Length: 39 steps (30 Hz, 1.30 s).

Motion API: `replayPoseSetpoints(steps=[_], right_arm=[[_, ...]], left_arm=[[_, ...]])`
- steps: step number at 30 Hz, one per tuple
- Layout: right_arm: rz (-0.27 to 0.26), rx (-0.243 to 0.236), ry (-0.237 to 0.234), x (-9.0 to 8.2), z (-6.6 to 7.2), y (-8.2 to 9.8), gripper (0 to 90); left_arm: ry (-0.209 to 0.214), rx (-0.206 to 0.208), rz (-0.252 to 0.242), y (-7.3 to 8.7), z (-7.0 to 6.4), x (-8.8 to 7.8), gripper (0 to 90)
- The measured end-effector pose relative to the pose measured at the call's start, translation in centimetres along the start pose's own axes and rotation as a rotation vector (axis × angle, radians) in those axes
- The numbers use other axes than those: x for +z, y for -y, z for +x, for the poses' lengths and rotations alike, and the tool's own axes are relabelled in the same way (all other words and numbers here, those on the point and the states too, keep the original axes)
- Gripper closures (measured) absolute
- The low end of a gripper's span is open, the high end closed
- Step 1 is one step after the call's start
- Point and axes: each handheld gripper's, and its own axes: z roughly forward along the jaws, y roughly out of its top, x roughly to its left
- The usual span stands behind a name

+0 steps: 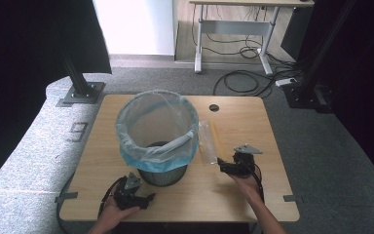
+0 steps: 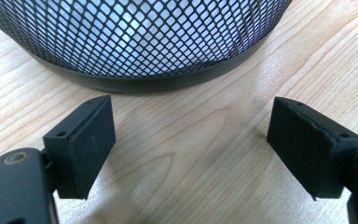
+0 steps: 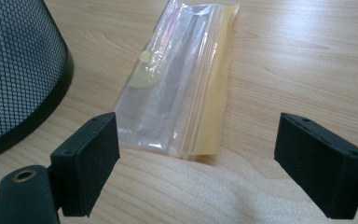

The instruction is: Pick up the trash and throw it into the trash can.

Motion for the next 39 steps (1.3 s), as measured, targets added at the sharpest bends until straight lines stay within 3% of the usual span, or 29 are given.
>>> replayPoseSetpoints(steps=[7,20,35,39], right_arm=[[0.003,0.029,-0.01,0.5,-0.2,-0.7,13.2],[0.04,-0.006,-0.024,3.0,0.6,-1.9,9.2],[0.131,-0.009,-0.031,6.5,1.9,-2.6,5.4],[0.161,-0.035,-0.014,7.7,2.1,-2.4,5.6]], left_arm=[[0.0,0.0,0.001,0.0,0.0,0.0,15.2],[-0.001,0.0,0.002,0.0,0.0,0.0,15.2],[-0.002,-0.003,0.001,0.0,0.0,0.0,15.2],[-0.003,-0.003,0.001,0.0,0.0,0.0,15.2]])
